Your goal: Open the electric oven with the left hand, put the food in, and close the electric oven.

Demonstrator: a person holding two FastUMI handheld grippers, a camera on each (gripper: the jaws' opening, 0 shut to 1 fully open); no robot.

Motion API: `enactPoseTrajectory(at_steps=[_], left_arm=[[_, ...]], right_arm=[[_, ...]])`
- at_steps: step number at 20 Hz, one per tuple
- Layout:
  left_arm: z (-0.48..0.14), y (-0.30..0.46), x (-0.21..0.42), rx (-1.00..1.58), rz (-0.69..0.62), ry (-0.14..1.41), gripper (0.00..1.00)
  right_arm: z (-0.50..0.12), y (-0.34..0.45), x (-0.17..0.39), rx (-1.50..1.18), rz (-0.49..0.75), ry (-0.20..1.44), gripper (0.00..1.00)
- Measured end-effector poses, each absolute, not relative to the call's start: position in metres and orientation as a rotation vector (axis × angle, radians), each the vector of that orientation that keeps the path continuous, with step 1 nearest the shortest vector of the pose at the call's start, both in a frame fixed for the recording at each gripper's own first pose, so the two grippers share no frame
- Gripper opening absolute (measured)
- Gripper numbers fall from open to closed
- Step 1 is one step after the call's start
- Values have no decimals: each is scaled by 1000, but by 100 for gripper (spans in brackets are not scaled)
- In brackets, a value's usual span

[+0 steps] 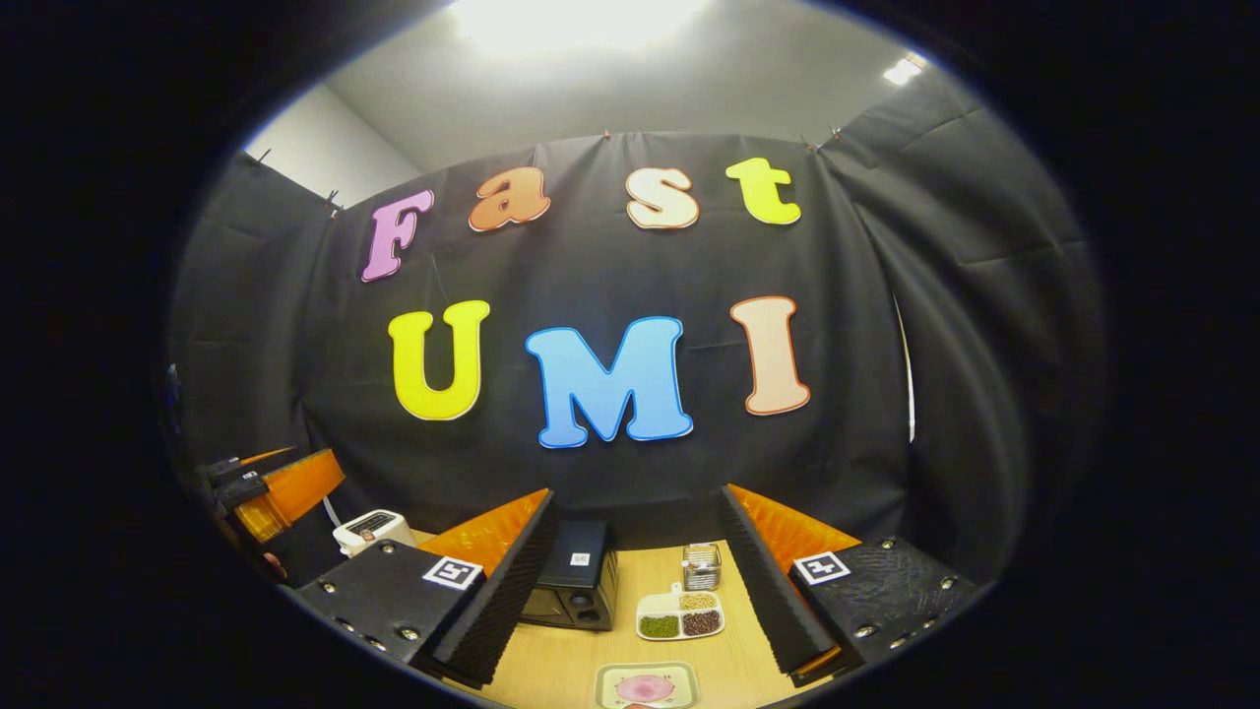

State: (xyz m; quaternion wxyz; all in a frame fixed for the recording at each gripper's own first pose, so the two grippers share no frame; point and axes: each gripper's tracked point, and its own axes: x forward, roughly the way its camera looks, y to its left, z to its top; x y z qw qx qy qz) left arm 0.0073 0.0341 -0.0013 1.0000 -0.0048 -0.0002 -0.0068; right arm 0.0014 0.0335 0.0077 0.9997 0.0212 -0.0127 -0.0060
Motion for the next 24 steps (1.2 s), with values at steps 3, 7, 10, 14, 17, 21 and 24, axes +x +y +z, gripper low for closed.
enactPoseTrajectory(at_steps=[3, 7, 10, 14, 17, 21, 24], left_arm=[[-7, 33, 9, -22, -24, 13, 100], [-13, 36, 13, -4, -31, 20, 100], [-20, 38, 19, -3, -32, 30, 100], [-49, 40, 35, 21, -38, 68, 100], [-90, 40, 52, 16, -45, 148, 100], [-142, 42, 81, 25, -56, 242, 100], [-189, 45, 104, 25, -60, 321, 91]], right_arm=[[7, 32, 1, 25, -25, -20, 99], [2, 27, 2, 33, -40, -11, 99], [-4, 22, 2, 50, -56, -3, 99], [-18, 17, 4, 56, -68, 24, 99], [-22, 13, 5, 46, -80, 33, 99], [-33, 4, 6, 13, -107, 58, 99], [-37, -3, 6, 5, -127, 71, 99]])
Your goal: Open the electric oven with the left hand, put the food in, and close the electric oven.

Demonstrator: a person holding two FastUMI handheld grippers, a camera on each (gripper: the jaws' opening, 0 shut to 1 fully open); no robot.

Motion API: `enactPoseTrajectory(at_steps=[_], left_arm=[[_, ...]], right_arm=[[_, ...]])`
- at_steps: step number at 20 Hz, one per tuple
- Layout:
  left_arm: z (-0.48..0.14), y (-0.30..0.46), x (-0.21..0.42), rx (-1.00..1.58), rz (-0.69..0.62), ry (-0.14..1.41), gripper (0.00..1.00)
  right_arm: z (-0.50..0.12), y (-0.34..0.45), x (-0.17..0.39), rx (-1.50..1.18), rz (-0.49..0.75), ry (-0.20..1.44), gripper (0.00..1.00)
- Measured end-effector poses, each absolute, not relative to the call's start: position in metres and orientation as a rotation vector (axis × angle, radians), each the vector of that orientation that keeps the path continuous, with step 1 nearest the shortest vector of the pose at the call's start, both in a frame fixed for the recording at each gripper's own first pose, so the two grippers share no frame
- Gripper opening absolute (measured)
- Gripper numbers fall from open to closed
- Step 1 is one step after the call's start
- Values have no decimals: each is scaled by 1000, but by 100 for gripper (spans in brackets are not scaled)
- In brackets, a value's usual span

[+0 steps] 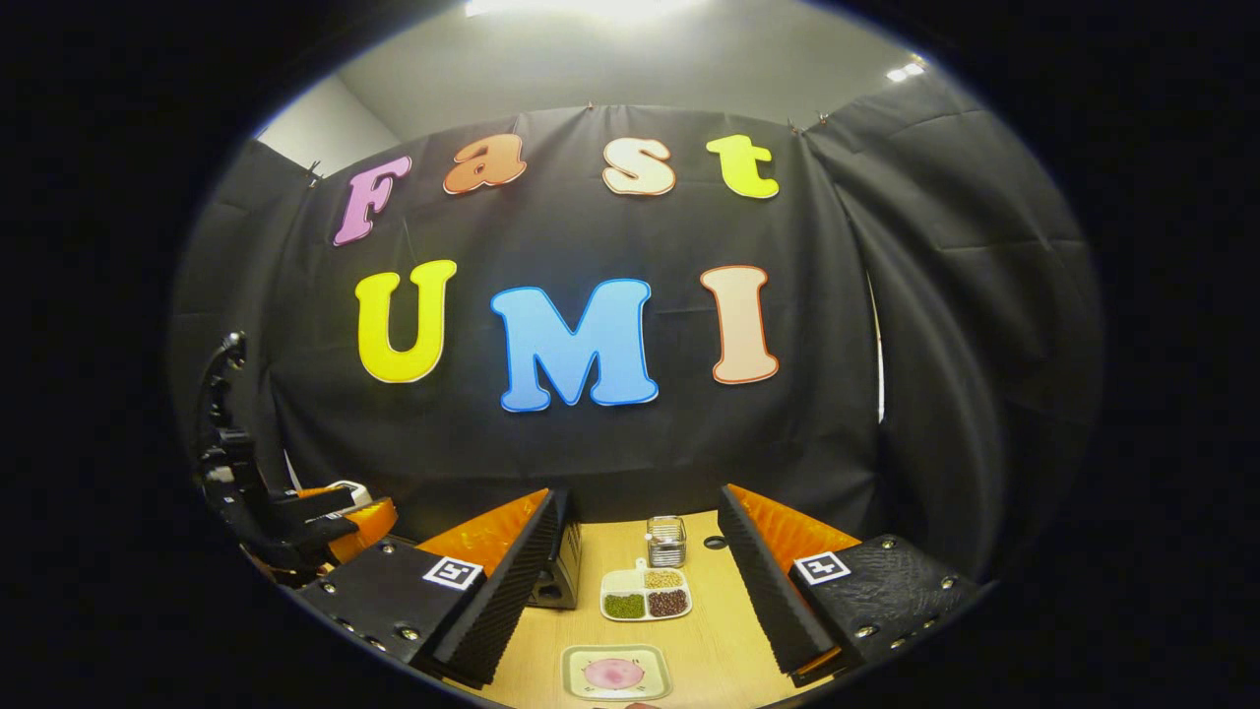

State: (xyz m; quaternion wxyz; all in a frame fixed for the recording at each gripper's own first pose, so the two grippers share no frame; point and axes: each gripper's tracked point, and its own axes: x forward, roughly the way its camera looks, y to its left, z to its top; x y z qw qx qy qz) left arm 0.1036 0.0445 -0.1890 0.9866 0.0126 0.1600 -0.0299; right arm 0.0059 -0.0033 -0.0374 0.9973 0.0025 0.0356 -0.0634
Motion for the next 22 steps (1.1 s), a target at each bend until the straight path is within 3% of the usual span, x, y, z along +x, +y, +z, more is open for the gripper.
enactPoseTrajectory(at_steps=[1, 2, 4, 12, 17, 18, 19, 22], left_arm=[[-207, 47, 110, 22, -54, 352, 96], [-225, 51, 118, 23, -41, 383, 92], [-254, 57, 129, 35, -27, 430, 100], [-322, 69, 164, 95, -14, 518, 96], [-348, 70, 169, 111, -23, 555, 100], [-344, 70, 171, 114, -24, 533, 92], [-347, 70, 174, 120, -28, 535, 100], [-352, 71, 175, 55, -16, 553, 96]], right_arm=[[-38, -4, 5, 2, -131, 75, 99], [-40, -7, 5, -3, -137, 79, 99], [-42, -9, 5, -13, -147, 86, 99], [-54, -23, 0, -41, -196, 127, 99], [-54, -23, -1, -46, -207, 137, 99], [-55, -22, 0, -48, -205, 137, 99], [-54, -20, 1, -52, -204, 137, 99], [-56, -15, 2, -60, -198, 142, 99]])
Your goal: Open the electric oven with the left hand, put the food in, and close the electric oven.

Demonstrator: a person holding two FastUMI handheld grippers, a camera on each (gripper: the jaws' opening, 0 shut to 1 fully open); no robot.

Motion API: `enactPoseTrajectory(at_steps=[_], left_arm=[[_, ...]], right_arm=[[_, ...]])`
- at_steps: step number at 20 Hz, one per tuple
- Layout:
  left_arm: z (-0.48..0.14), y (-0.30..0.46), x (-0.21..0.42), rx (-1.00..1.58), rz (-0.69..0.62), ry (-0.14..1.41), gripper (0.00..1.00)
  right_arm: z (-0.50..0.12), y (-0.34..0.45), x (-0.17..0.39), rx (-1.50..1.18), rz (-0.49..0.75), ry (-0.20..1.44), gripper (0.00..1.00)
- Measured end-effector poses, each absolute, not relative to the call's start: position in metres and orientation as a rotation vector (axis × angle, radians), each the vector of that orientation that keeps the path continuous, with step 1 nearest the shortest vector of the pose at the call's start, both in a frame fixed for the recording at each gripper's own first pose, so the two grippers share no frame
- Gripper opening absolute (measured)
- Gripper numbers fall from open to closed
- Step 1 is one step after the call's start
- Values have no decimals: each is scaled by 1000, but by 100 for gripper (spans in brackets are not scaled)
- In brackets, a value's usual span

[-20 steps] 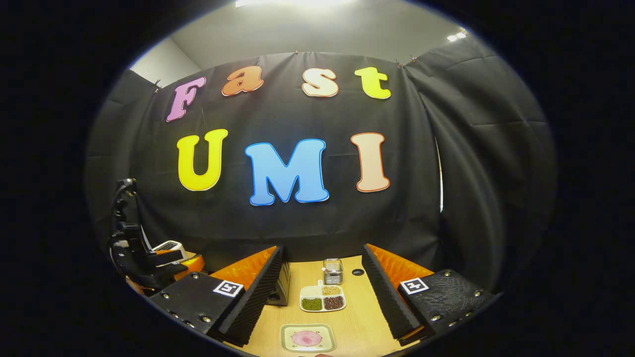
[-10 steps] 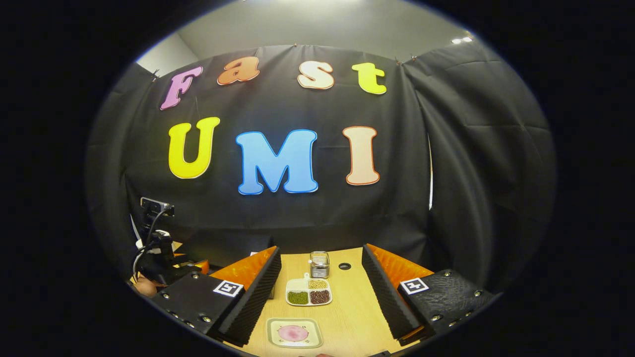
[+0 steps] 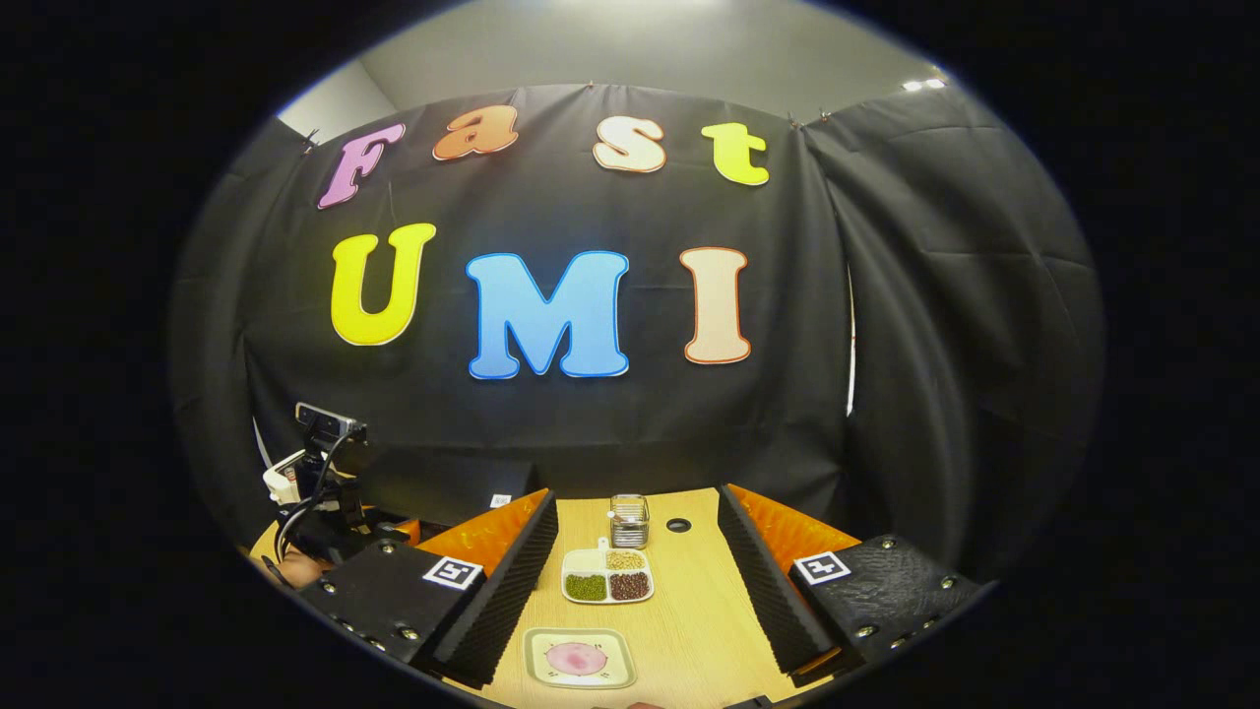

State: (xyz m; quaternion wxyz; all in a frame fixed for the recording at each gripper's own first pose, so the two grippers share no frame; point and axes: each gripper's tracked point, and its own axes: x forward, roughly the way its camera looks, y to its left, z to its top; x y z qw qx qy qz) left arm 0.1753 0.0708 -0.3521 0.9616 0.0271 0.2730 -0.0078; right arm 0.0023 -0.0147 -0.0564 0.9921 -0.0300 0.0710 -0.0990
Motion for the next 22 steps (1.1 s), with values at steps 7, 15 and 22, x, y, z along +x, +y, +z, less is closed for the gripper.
enactPoseTrajectory(at_steps=[7, 15, 22], left_arm=[[-351, 70, 162, 69, -29, 551, 100], [-358, 65, 124, 77, -56, 552, 95], [-375, 63, 94, 85, -44, 563, 95]], right_arm=[[-60, -7, 4, -54, -184, 149, 99], [-64, -2, 1, -56, -171, 152, 99], [-69, -2, -4, -56, -172, 164, 99]])
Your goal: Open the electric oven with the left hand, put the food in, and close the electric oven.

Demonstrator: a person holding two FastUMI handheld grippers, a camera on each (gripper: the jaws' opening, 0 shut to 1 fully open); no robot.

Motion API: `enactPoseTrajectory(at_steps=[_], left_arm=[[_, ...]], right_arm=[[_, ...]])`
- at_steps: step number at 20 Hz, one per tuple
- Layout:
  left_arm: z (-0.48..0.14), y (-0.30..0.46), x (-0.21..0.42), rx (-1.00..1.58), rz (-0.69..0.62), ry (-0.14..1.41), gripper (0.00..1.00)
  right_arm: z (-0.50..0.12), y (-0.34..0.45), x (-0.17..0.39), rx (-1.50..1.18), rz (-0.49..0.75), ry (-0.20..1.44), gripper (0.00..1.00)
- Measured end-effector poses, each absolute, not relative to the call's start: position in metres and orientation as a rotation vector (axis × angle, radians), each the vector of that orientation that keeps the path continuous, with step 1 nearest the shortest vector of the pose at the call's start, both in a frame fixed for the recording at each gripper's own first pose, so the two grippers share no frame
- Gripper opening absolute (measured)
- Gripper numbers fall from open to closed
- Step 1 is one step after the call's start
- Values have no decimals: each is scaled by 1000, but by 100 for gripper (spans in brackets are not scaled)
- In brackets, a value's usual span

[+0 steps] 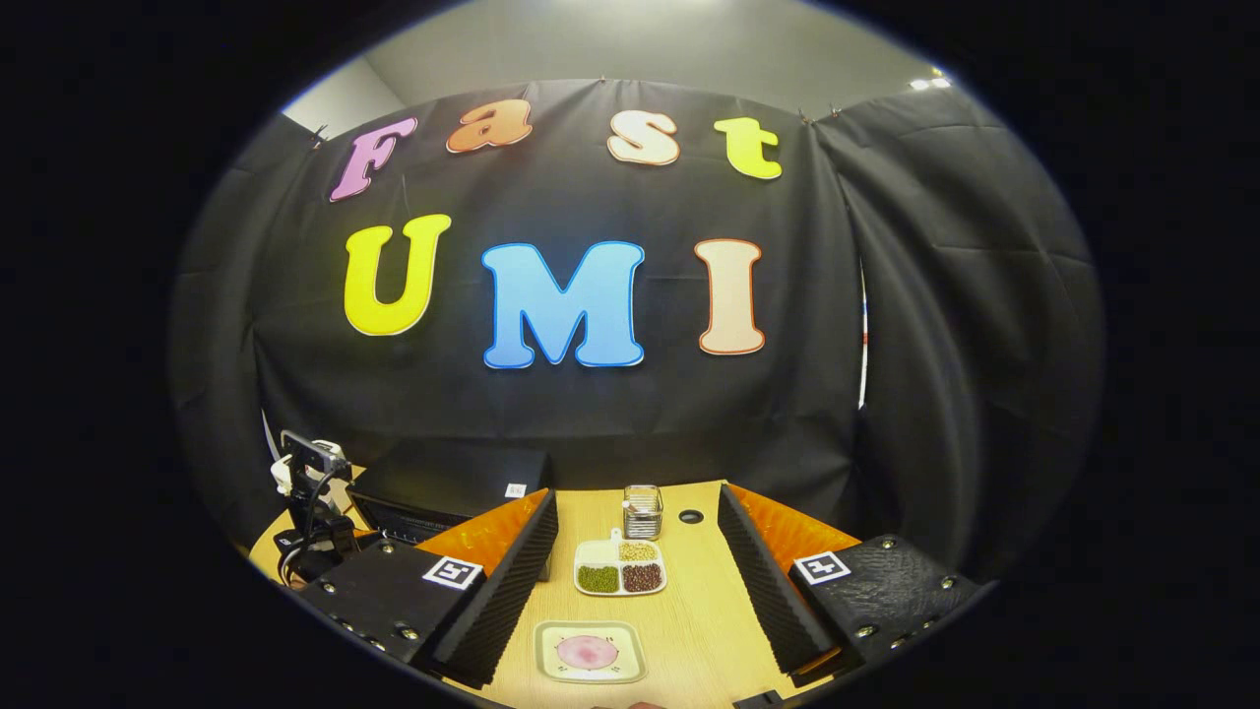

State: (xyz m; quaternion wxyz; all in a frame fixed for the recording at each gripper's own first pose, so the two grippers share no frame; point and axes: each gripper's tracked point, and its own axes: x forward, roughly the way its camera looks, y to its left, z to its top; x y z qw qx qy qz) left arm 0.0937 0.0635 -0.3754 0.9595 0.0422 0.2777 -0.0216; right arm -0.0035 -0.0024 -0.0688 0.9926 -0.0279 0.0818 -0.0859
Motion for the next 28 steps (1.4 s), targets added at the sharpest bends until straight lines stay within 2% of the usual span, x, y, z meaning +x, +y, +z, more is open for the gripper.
enactPoseTrajectory(at_steps=[1, 2, 4, 5, 7, 8, 14, 18, 19, 21, 23, 25, 27, 28], left_arm=[[-378, 64, 89, 88, -43, 568, 99], [-382, 63, 84, 91, -43, 578, 95], [-389, 63, 74, 88, -45, 595, 95], [-393, 63, 70, 84, -46, 604, 99], [-400, 63, 59, 86, -50, 619, 99], [-405, 63, 55, 94, -56, 623, 95], [-442, 70, 25, 160, -92, 693, 95], [-457, 88, 11, 157, -63, 742, 95], [-448, 90, 13, 151, -57, 721, 99], [-417, 91, 19, 151, -47, 654, 99], [-373, 89, 26, 138, -42, 563, 92], [-326, 85, 33, 125, -40, 469, 99], [-275, 87, 34, 110, -35, 372, 95], [-247, 89, 31, 98, -29, 322, 99]], right_arm=[[-69, -3, -4, -54, -172, 165, 99], [-71, -4, -5, -51, -173, 166, 99], [-73, -2, -5, -46, -168, 174, 99], [-75, -2, -5, -47, -166, 176, 99], [-77, -2, -6, -50, -162, 181, 99], [-78, 0, -7, -49, -157, 187, 99], [-95, 7, -7, -43, -123, 234, 99], [-112, 7, -8, -22, -103, 288, 99], [-117, 7, -7, -13, -97, 303, 99], [-132, 3, -4, 12, -80, 356, 99], [-150, 1, 1, 48, -50, 418, 99], [-171, -2, 6, 85, -19, 492, 99], [-196, -2, 13, 148, 29, 582, 99], [-210, -4, 16, 176, 37, 634, 99]])
